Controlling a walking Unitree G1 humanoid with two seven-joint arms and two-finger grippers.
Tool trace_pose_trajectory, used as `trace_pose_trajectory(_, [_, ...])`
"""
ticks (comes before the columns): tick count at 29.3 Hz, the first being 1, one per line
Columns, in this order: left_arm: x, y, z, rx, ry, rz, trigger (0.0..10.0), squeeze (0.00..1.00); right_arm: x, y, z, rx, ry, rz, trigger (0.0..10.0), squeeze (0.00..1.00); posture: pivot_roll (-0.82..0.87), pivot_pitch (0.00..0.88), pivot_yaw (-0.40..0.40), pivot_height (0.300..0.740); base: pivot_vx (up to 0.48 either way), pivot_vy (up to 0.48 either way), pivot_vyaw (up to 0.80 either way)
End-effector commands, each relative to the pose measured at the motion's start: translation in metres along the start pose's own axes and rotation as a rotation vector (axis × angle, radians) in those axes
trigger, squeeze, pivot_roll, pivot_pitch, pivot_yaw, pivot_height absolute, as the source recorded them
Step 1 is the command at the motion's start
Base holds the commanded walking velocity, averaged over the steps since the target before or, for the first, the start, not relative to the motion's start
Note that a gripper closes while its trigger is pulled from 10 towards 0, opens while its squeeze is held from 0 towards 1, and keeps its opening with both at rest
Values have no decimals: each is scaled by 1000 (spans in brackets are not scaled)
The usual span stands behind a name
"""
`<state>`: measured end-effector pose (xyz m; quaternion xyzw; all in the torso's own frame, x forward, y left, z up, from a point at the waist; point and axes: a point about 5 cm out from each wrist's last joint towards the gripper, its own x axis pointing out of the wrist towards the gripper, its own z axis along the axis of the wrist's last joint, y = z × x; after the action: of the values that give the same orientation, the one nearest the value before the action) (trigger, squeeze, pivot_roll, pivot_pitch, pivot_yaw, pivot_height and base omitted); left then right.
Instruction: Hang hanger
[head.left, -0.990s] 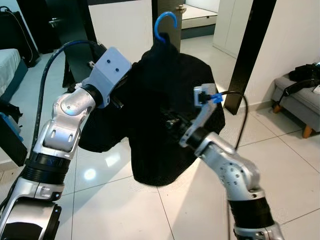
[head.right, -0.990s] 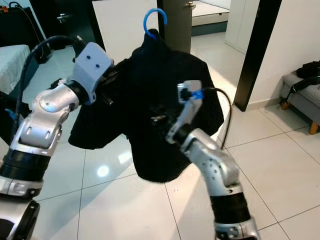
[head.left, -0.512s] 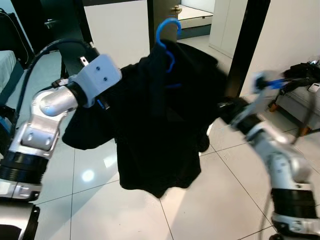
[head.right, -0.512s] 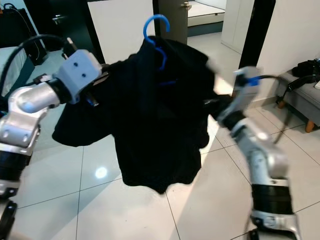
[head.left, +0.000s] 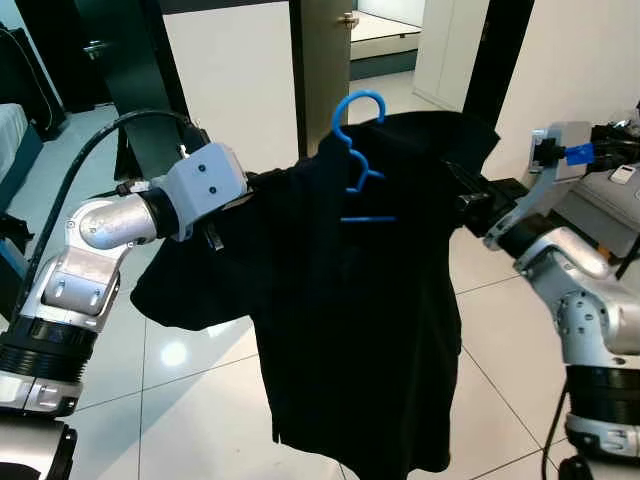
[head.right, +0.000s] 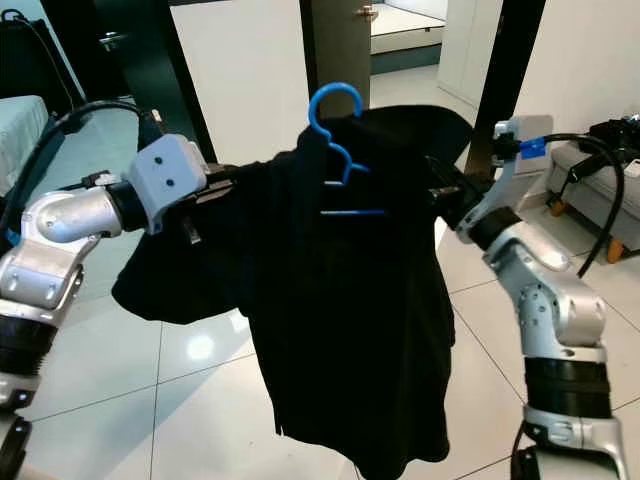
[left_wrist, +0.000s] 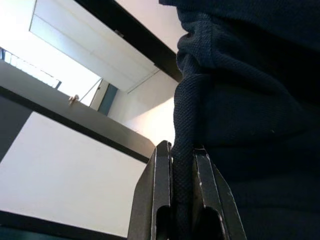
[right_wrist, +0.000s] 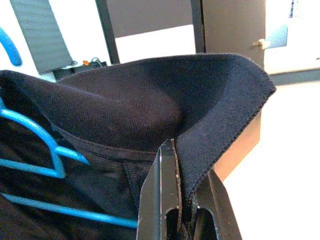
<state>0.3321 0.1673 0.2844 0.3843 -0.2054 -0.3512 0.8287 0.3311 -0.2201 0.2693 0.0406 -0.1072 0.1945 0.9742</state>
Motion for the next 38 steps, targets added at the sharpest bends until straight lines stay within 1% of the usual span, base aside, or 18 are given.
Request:
trace_pose_trajectory(1, [-4,1,0,-23,-26,-11,0,0,5,0,1,-90,15,-1,10000,0,-49,0,36,740,0,0,0])
trace_pose_trajectory(4, [-4,-1,1,-36,-35,-30,0,0,6,2,-2,-120,35,7,10000,0,-49,0,36,740,0,0,0])
trace_pose_trajectory(5, [-5,-2,1,-51,-38,-50,0,0,5,1,-8,-172,68,2,10000,0,-45,0,34,740,0,0,0])
trace_pose_trajectory(7, [-8,-2,0,-82,-18,-87,0,0,3,-8,-15,-258,128,-40,10000,0,-43,0,34,740,0,0,0])
trace_pose_trajectory(10, [-11,-1,-1,-86,2,-98,0,0,1,-14,-17,-288,153,-68,10000,0,-43,0,34,740,0,0,0])
trace_pose_trajectory(11, [-19,-3,-8,-99,79,-164,0,0,-3,-27,-18,-373,197,-135,10000,0,-42,0,35,740,0,0,0])
trace_pose_trajectory(13, [-21,-3,-11,-114,105,-172,0,0,-4,-29,-19,-404,210,-151,10000,0,-43,0,36,740,0,0,0])
trace_pose_trajectory(15, [-21,-7,-14,-148,123,-192,0,0,-2,-26,-19,-387,197,-140,10000,0,-43,0,36,740,0,0,0])
trace_pose_trajectory(18, [-13,-14,-21,-208,155,-174,0,0,8,6,-16,-242,97,18,10000,0,-43,0,36,740,0,0,0])
trace_pose_trajectory(19, [-13,-14,-21,-208,155,-174,0,0,8,6,-16,-242,97,18,10000,0,-43,0,36,740,0,0,0])
trace_pose_trajectory(22, [-5,-21,-28,-234,196,-141,0,0,9,50,-11,-98,14,296,10000,0,-46,0,33,740,0,0,0])
trace_pose_trajectory(23, [-5,-21,-28,-234,196,-141,0,0,9,50,-11,-98,14,296,10000,0,-46,0,33,740,0,0,0])
trace_pose_trajectory(24, [-1,-21,-30,-255,209,-82,0,0,6,63,-11,-73,14,392,10000,0,-46,0,33,740,0,0,0])
trace_pose_trajectory(26, [5,-18,-31,-300,207,30,0,0,0,78,-15,-62,51,512,10000,0,-46,0,33,740,0,0,0])
trace_pose_trajectory(31, [7,-13,-31,-343,197,116,0,0,-8,88,-24,-80,117,602,10000,0,-46,0,33,740,0,0,0])
trace_pose_trajectory(33, [3,-1,-32,-324,198,197,0,0,-21,92,-36,-119,208,684,10000,0,-57,0,33,740,0,0,0])
trace_pose_trajectory(36, [-2,7,-32,-298,199,233,0,0,-25,86,-40,-154,244,668,10000,0,-57,0,33,740,0,0,0])
trace_pose_trajectory(38, [-6,12,-31,-274,195,233,0,0,-21,72,-42,-187,262,576,10000,0,-55,0,34,740,0,0,0])
